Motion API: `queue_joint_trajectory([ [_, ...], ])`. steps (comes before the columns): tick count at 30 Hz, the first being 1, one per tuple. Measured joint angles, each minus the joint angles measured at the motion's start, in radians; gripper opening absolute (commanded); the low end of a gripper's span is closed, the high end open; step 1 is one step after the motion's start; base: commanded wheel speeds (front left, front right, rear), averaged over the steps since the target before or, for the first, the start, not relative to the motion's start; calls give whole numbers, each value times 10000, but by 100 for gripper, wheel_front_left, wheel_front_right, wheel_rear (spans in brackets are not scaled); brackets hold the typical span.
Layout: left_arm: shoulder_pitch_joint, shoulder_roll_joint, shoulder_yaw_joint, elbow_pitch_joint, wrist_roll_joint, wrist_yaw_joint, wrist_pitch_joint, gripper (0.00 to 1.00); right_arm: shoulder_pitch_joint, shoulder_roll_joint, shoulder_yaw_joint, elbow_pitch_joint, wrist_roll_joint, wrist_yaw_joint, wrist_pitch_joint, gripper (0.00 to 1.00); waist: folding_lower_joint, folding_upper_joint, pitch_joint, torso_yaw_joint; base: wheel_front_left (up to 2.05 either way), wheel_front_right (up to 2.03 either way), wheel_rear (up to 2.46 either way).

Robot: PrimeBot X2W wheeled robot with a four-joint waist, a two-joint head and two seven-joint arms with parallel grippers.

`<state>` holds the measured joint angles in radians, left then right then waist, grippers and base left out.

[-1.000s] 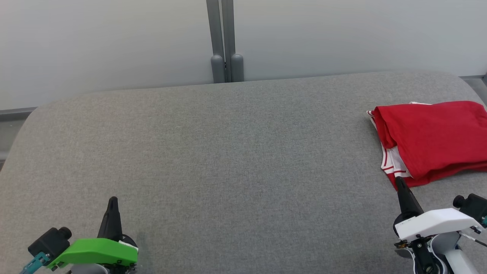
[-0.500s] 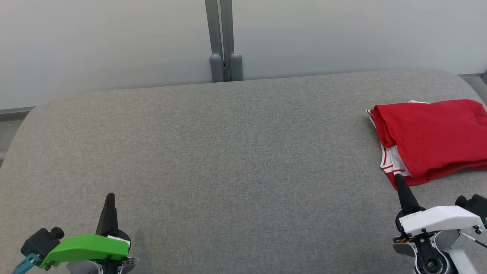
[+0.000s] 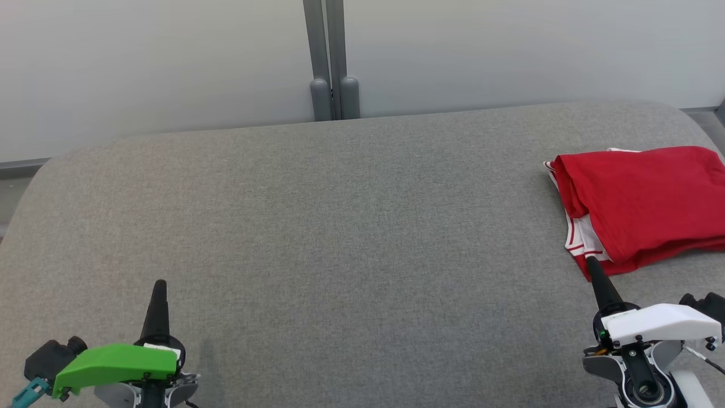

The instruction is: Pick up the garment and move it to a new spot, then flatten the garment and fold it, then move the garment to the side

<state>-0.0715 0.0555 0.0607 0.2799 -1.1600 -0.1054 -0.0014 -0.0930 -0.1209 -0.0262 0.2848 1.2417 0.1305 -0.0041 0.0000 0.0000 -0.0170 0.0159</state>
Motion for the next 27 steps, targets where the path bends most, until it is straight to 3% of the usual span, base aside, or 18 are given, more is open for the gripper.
queue_joint_trajectory([
  [27,-208,-29,293,-217,-2326,-44,621,0,-124,380,-479,-159,1914,-2,616,0,0,0,78,-75,0,0,0],
])
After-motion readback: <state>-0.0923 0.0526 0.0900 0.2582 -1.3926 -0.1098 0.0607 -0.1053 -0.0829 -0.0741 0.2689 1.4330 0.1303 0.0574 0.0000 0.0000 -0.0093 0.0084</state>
